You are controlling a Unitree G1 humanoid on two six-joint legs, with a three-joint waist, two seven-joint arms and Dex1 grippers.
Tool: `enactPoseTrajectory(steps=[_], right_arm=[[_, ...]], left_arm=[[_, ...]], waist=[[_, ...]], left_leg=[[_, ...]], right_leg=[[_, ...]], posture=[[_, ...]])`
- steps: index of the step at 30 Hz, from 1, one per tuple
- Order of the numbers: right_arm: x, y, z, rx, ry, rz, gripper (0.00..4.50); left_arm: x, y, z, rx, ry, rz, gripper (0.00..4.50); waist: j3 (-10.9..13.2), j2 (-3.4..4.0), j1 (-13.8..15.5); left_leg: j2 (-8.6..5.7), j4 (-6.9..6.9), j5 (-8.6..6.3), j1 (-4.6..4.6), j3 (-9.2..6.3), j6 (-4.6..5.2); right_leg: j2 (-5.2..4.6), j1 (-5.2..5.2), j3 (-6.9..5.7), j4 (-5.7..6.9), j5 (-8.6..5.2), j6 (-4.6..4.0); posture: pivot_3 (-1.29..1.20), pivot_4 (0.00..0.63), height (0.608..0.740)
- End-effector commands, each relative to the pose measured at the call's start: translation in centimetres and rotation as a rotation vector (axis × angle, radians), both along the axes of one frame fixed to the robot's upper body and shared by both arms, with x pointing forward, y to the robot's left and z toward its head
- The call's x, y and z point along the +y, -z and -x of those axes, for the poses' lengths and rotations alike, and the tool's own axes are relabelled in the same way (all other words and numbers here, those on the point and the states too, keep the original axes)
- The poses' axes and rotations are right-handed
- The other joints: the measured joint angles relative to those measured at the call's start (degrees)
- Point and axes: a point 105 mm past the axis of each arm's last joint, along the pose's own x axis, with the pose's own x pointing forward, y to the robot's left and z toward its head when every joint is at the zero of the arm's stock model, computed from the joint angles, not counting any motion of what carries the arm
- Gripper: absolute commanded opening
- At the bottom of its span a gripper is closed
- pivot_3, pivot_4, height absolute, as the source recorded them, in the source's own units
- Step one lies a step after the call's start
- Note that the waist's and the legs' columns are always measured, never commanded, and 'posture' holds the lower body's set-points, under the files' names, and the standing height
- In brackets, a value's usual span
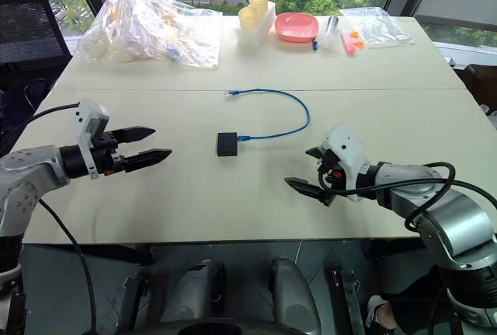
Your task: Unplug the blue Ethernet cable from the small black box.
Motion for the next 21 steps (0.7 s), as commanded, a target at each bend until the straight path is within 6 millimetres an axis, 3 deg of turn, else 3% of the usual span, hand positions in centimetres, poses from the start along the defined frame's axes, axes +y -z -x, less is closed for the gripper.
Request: enactPoseTrajectory(steps=[1, 21], right_arm=[[0.2, -0.9, 0.2, -0.042, -0.016, -0.003, 4.5], [0.0, -0.8, -1.2, -0.052, -0.022, 0.014, 4.5]], left_arm=[[0.2, -1.3, 0.2, -0.029, 0.005, 0.02, 4.48], [0.4, -1.0, 0.0, -0.072, -0.061, 0.021, 4.48]], waist=[[0.0, 0.0, 0.0], [0.0, 0.0, 0.0]], left_leg=[[0.0, 0.0, 0.0, 0.0, 0.0, 0.0], [-0.01, 0.01, 0.0, -0.01, 0.01, 0.0]], right_leg=[[0.01, 0.0, 0.0, 0.0, 0.0, 0.0], [0.0, 0.0, 0.0, 0.01, 0.0, 0.0]], posture=[[0.0, 0.15, 0.74], [0.0, 0.15, 0.74]])
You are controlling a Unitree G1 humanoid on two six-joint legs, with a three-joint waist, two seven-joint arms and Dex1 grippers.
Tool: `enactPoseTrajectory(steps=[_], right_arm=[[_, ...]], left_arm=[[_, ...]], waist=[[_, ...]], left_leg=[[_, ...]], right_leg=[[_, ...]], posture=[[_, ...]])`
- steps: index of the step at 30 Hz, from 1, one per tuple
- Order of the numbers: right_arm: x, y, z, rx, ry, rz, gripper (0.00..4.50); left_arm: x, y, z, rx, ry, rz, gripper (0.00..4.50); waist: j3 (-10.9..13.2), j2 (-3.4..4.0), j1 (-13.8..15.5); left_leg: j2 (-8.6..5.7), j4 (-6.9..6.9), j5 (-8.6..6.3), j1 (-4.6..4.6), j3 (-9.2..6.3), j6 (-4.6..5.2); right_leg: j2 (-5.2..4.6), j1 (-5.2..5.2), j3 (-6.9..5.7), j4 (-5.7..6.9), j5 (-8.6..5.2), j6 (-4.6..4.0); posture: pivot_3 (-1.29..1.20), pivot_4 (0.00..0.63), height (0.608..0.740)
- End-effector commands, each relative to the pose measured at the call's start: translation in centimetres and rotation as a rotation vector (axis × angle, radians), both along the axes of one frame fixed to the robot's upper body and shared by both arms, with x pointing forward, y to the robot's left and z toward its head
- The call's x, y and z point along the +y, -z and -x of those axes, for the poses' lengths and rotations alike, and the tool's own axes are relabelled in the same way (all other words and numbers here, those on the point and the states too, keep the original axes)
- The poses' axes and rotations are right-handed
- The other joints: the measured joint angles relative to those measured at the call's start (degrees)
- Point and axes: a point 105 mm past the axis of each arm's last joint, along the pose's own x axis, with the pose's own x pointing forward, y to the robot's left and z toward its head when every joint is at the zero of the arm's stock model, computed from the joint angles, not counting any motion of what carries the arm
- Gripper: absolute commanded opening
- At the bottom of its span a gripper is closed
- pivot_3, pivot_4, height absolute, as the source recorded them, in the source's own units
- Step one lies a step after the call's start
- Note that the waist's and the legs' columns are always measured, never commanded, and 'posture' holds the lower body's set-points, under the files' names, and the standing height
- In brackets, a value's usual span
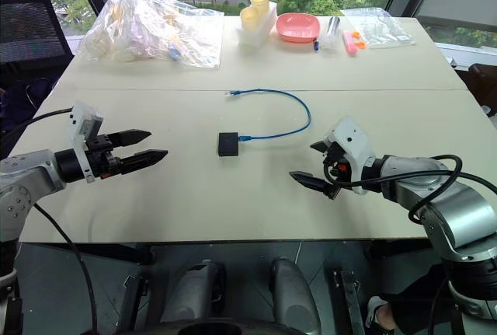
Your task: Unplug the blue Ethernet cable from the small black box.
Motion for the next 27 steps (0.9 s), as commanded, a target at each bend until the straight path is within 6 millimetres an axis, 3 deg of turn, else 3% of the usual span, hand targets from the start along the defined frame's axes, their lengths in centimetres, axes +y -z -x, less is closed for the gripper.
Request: enactPoseTrajectory(steps=[1, 10, 14, 20, 27], right_arm=[[0.2, -0.7, -0.3, -0.041, -0.015, -0.001, 4.5], [0.6, -1.3, -2.1, -0.073, -0.033, 0.019, 4.5], [2.3, -1.9, -4.7, -0.108, -0.09, 0.043, 4.5], [8.1, -0.6, -11.0, -0.071, -0.276, 0.126, 4.5], [11.3, 0.9, -13.4, 0.002, -0.385, 0.158, 4.5]], left_arm=[[-0.1, -1.2, -0.2, -0.074, -0.001, -0.014, 4.48], [0.1, -0.3, -1.2, -0.084, -0.003, -0.084, 4.48], [-0.1, -0.9, -1.5, -0.058, 0.099, -0.099, 4.48], [0.5, -1.9, 0.4, 0.049, 0.339, -0.163, 4.48], [0.4, -1.7, 0.7, 0.033, 0.315, -0.144, 4.48]], waist=[[0.0, 0.0, 0.0], [0.0, 0.0, -0.1], [0.0, 0.0, -0.3], [0.0, 0.02, -1.8], [0.0, 0.02, -1.6]], left_leg=[[0.0, 0.0, 0.0, 0.0, 0.0, 0.0], [-0.01, 0.0, 0.0, 0.03, 0.04, 0.0], [-0.01, 0.11, 0.0, 0.03, 0.07, 0.01], [0.01, 0.06, 0.01, 0.1, 0.13, 0.01], [-0.02, -0.2, 0.01, -0.11, 0.06, 0.03]], right_leg=[[0.0, 0.0, 0.0, 0.0, 0.0, 0.0], [0.04, 0.0, 0.01, 0.03, 0.01, -0.01], [0.1, -0.01, 0.01, 0.06, 0.04, -0.04], [0.2, -0.03, 0.03, 0.15, 0.08, -0.1], [0.11, -0.22, -0.01, 0.19, 0.15, 0.26]], posture=[[0.0, 0.15, 0.74], [0.0, 0.15, 0.74], [0.0, 0.15, 0.74], [0.0, 0.15, 0.74], [0.0, 0.15, 0.74]])
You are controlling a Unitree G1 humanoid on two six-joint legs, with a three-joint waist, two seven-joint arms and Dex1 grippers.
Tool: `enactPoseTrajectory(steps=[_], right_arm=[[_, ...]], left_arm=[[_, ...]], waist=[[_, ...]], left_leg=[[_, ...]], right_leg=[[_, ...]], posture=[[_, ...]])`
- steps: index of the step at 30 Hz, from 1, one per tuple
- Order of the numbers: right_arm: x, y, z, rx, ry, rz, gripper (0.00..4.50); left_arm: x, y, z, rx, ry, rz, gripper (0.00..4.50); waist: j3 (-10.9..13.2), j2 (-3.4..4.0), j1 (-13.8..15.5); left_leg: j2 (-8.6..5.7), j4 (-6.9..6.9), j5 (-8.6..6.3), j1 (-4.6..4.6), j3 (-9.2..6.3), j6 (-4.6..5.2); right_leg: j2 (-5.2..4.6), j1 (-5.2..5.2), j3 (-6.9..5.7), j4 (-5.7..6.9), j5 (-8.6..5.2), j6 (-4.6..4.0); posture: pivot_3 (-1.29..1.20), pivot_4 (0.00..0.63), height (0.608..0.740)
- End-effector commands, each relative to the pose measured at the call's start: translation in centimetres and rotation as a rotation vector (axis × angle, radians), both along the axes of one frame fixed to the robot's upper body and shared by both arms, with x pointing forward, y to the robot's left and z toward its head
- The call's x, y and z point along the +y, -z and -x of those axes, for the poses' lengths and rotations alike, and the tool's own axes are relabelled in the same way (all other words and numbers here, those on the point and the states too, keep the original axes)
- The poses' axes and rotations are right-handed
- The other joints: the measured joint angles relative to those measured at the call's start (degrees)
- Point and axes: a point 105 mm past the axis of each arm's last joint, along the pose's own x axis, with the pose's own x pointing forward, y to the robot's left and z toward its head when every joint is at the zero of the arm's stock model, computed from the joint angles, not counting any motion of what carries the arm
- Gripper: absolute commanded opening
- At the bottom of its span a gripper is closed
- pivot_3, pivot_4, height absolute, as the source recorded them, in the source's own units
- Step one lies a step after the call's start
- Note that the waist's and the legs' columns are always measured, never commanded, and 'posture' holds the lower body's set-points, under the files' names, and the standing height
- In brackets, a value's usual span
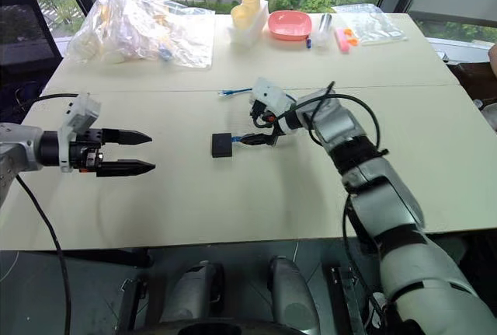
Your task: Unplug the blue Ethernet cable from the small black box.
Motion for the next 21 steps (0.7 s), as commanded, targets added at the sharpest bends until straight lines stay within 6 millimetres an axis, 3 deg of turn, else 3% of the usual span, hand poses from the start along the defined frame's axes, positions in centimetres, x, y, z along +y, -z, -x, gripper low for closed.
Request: enactPoseTrajectory(steps=[1, 5, 8, 15, 18, 21], right_arm=[[0.3, -0.1, -0.7, -0.009, -0.028, 0.022, 4.5], [-0.1, 2.0, -0.7, 0.004, -0.032, 0.13, 4.5], [-0.6, 3.0, -0.7, -0.01, -0.039, 0.2, 3.66], [2.4, 1.7, -0.7, -0.121, -0.12, 0.154, 0.07], [2.7, 1.3, -0.8, -0.2, -0.166, 0.201, 0.03], [1.6, -0.7, -2.3, -0.385, -0.126, 0.261, 0.03]], left_arm=[[-0.2, -0.6, 0.3, -0.054, -0.022, 0.02, 4.48], [-0.3, 0.2, 1.1, -0.056, -0.063, 0.028, 4.48], [-0.1, 0.2, 1.5, -0.059, -0.095, 0.036, 4.5], [0.2, 0.5, 1.5, -0.067, -0.144, 0.023, 4.5], [0.1, 0.8, 1.2, -0.068, -0.144, 0.011, 4.5], [0.2, 0.8, 0.8, -0.078, -0.142, 0.004, 4.5]], waist=[[0.0, -0.01, -0.1], [0.0, -0.01, -0.1], [0.0, -0.02, -0.3], [0.0, -0.01, -0.4], [0.0, 0.0, -0.5], [0.0, 0.02, -0.4]], left_leg=[[0.0, 0.01, -0.01, 0.0, 0.01, 0.0], [-0.01, 0.01, -0.01, 0.01, 0.04, -0.01], [0.0, 0.02, -0.01, 0.1, 0.03, -0.01], [0.03, 0.01, 0.03, 0.94, 0.05, -0.08], [0.05, 0.0, 0.04, 1.06, 0.04, -0.1], [0.05, -0.06, 0.04, 1.04, 0.06, -0.11]], right_leg=[[-0.02, 0.0, 0.0, 0.0, 0.01, 0.01], [-0.08, 0.0, 0.02, -0.03, 0.01, 0.0], [-0.06, 0.01, 0.02, 0.07, 0.01, 0.0], [-0.01, 0.66, 0.05, 0.2, -0.11, -0.31], [-0.01, 0.75, 0.06, 0.22, -0.11, -0.34], [-0.01, 0.71, 0.07, 0.22, -0.12, -0.35]], posture=[[0.0, 0.15, 0.74], [0.0, 0.15, 0.74], [0.0, 0.15, 0.74], [0.0, 0.15, 0.74], [0.0, 0.15, 0.74], [0.0, 0.15, 0.74]])
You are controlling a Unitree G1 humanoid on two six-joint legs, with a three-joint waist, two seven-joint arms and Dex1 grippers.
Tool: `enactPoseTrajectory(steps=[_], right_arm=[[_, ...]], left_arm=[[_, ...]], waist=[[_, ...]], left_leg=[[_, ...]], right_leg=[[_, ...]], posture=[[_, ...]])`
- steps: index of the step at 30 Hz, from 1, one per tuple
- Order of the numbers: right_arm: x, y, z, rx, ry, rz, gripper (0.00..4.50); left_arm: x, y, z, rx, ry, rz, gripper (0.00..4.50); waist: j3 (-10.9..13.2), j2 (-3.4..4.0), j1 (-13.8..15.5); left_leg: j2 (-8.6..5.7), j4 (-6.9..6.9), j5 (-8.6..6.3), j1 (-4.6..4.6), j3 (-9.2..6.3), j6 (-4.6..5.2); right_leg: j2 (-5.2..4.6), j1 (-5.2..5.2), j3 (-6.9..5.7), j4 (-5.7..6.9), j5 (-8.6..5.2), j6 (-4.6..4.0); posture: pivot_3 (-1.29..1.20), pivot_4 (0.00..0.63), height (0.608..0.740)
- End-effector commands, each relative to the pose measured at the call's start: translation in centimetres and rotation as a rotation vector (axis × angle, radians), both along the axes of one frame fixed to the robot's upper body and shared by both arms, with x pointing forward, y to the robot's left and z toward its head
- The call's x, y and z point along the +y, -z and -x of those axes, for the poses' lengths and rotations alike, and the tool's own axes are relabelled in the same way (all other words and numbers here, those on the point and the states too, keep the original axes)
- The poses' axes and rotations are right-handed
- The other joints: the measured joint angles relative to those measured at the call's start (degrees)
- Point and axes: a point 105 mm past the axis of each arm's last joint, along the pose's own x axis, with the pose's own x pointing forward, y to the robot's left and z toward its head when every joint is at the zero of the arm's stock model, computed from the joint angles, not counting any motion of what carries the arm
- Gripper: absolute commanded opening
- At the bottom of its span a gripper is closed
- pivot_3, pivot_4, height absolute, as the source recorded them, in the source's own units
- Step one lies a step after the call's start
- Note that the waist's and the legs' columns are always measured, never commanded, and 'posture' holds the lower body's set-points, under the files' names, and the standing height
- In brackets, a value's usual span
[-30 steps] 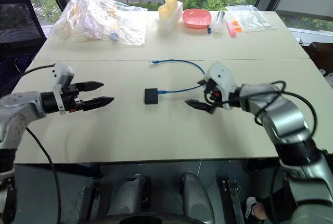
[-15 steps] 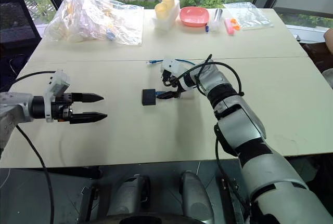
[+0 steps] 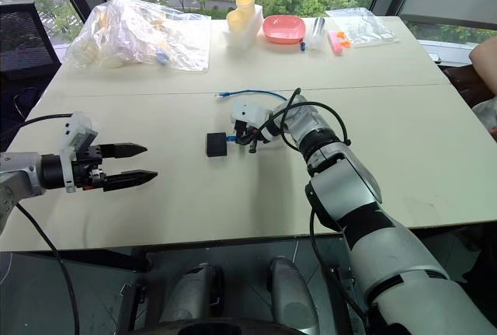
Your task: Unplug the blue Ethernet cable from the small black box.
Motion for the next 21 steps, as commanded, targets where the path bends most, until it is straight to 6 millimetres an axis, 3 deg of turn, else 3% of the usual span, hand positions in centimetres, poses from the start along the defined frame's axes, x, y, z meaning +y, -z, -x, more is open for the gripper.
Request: enactPoseTrajectory(steps=[1, 5, 9, 14, 16, 19, 21], right_arm=[[-0.8, -4.3, -2.0, -0.27, 0.0, 0.032, 0.03], [-3.3, -10.1, -3.0, -0.638, -0.006, 0.079, 0.03], [-3.9, -14.0, -1.4, -0.956, -0.017, 0.067, 0.03], [-3.6, -15.8, 1.7, -1.154, -0.036, 0.037, 0.03], [-3.5, -16.3, 2.3, -1.199, -0.007, 0.02, 0.03], [-3.3, -16.8, 2.6, -1.226, 0.038, -0.009, 0.03], [-3.3, -17.1, 2.7, -1.249, 0.058, -0.009, 0.03]], left_arm=[[-0.1, -0.9, -0.6, -0.055, 0.011, -0.015, 4.5], [0.2, -1.9, -3.2, -0.127, -0.032, -0.006, 4.5], [0.0, -3.4, -6.6, -0.202, -0.062, 0.033, 4.5], [-1.1, -5.2, -10.6, -0.287, -0.071, 0.058, 4.5], [-2.4, -7.1, -12.3, -0.324, -0.087, 0.146, 4.5], [-5.9, -10.1, -12.2, -0.257, 0.08, 0.38, 4.5], [-7.6, -10.5, -11.2, -0.166, 0.234, 0.438, 4.5]], waist=[[0.0, 0.01, 0.3], [0.1, 0.1, 1.0], [0.0, 0.03, 1.0], [0.0, 0.02, 0.7], [0.0, 0.01, 0.7], [0.0, 0.0, 0.8], [0.0, 0.0, 0.6]], left_leg=[[-0.01, -0.01, 0.0, -0.06, 0.01, 0.0], [-0.06, 0.0, 0.01, -0.28, 0.04, -0.02], [-0.1, 0.06, 0.06, -0.67, 0.06, -0.09], [-0.1, 0.03, 0.06, -0.71, 0.04, -0.07], [-0.11, 0.08, 0.06, -0.74, 0.04, -0.06], [-0.12, 0.29, 0.07, -0.88, 0.0, -0.05], [-0.13, 0.35, 0.07, -0.94, -0.01, -0.05]], right_leg=[[-0.01, -0.06, 0.0, 0.0, 0.0, 0.0], [-0.1, -0.24, 0.0, -0.01, 0.0, 0.0], [-0.06, -0.54, 0.0, -0.03, 0.02, 0.05], [0.06, -0.59, -0.01, 0.04, 0.14, 0.29], [0.05, -0.59, -0.01, 0.04, 0.14, 0.3], [0.07, -0.59, -0.03, 0.02, 0.14, 0.31], [0.06, -0.59, -0.02, -0.02, 0.13, 0.32]], posture=[[0.0, 0.15, 0.74], [0.0, 0.15, 0.74], [0.0, 0.15, 0.74], [0.0, 0.15, 0.74], [0.0, 0.15, 0.74], [0.0, 0.15, 0.74], [0.0, 0.15, 0.74]])
